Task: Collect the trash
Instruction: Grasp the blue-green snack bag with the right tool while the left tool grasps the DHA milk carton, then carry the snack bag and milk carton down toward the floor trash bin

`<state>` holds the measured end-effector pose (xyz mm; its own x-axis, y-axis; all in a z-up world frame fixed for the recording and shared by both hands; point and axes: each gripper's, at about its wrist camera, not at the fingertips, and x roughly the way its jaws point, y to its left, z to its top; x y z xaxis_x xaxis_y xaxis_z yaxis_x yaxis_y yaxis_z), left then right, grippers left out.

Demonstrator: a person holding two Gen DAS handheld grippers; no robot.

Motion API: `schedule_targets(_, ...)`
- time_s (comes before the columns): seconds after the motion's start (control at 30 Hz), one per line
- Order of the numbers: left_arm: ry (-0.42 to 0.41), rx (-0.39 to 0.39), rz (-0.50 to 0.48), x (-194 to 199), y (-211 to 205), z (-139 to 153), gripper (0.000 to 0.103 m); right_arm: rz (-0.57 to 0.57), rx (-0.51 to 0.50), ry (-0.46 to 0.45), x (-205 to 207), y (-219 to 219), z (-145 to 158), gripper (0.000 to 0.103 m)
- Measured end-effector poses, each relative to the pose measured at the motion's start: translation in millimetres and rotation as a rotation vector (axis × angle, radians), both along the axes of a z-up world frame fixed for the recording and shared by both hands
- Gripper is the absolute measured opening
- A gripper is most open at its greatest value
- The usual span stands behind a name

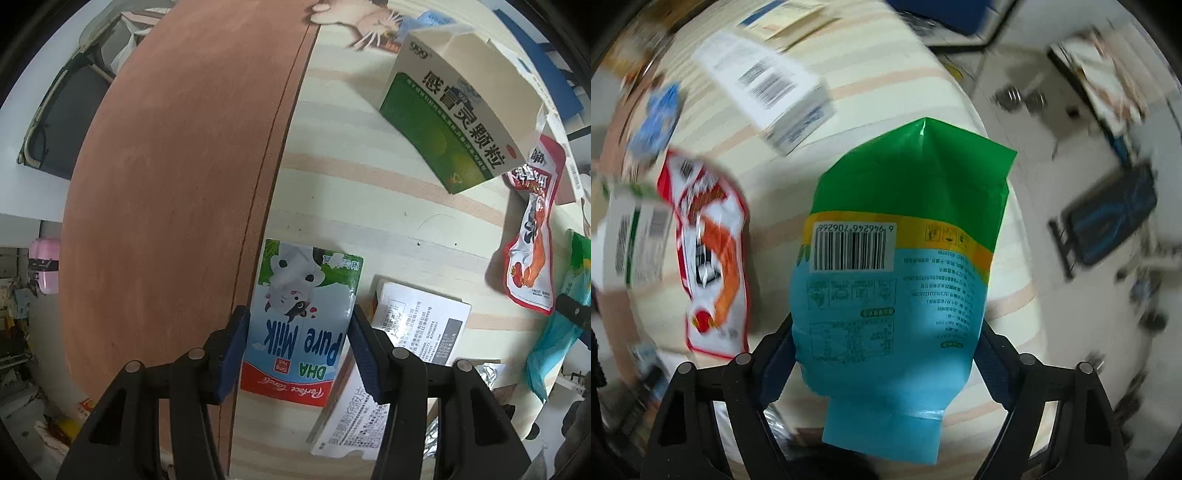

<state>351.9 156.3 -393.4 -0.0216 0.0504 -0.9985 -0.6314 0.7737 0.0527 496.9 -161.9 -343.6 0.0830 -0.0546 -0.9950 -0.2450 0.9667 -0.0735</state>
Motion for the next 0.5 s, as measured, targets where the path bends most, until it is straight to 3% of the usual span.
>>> schedule_targets(0.27, -0.001, 0.028, -0.017, 11.9, -3.9, -6.6, 0.049, 0.022, -0.052, -0.018, -9.2, 11.4, -15.1, 0.088)
schedule_targets(0.37, -0.015, 0.049, -0.022, 9.9, -11.7, 3.3, 0.049, 0.037, -0.047, -0.037, -15.0, 15.6, -9.4, 0.08)
schedule_targets(0.5, -0.041, 0.078, -0.02, -2.0, -33.0, 27.8, 0.049, 0.042, -0.027, -0.057, -24.7, 22.8, 12.4, 0.079)
